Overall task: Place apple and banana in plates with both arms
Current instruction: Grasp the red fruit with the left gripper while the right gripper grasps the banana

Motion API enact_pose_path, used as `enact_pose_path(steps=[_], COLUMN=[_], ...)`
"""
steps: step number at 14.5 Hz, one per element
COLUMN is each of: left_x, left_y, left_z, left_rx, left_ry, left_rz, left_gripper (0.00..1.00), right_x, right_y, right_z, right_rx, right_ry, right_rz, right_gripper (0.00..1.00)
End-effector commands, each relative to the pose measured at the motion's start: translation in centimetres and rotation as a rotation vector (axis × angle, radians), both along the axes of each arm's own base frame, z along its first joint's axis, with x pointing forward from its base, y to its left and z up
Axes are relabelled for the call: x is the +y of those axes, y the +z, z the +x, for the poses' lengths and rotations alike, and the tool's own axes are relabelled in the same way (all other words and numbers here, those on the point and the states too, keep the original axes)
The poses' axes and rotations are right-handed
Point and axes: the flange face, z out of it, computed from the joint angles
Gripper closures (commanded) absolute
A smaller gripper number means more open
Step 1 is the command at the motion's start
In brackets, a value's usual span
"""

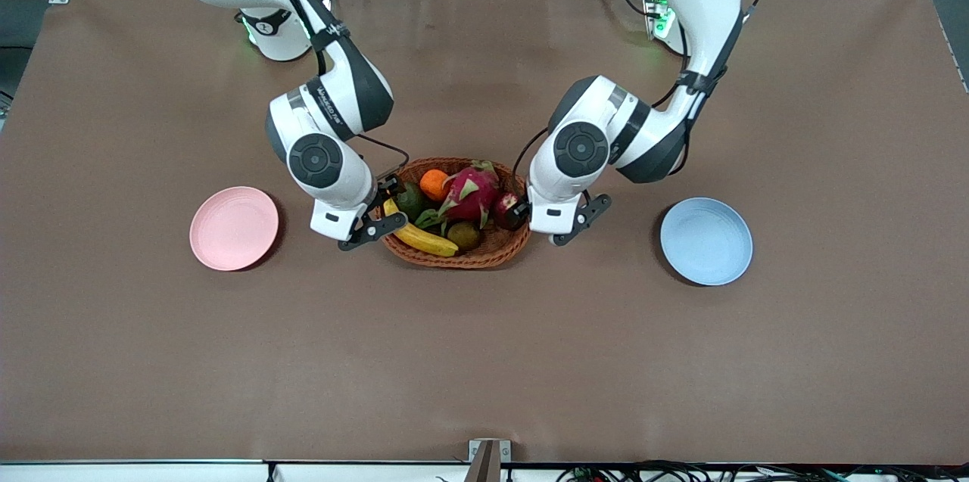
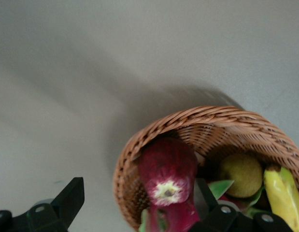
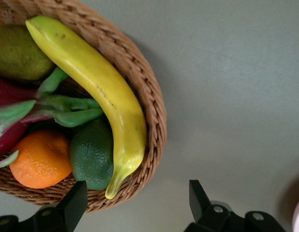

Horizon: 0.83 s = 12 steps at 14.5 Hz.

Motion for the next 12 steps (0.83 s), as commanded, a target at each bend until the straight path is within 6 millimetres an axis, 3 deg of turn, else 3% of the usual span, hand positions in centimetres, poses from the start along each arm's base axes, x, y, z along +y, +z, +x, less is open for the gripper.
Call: enact_pose_path(steps=[1,6,12], left_x=[-0.8,-1.5,-2.6], left_y=[-2.2,-4.6,-6.0], left_z=[-0.4,-1.6,-1.7], left_rx=[-0.018,-0.034,-0.056], left_ry=[0.068,0.105,0.182], left_rz=[-0.019,-0.025,-0.074], left_gripper=[0.0,0.0,0.01], right_x=[0.0,1.5,1.3], right_y=[-0.8,-1.5,-3.0], right_z=[-0.8,-1.8,-2.4], right_rx=[0.012,0.016,0.042], right_ry=[-0.011,-0.042,-0.036], right_rz=[-0.008,-0.024,-0.043], right_gripper=[0.2,0.26,0.29])
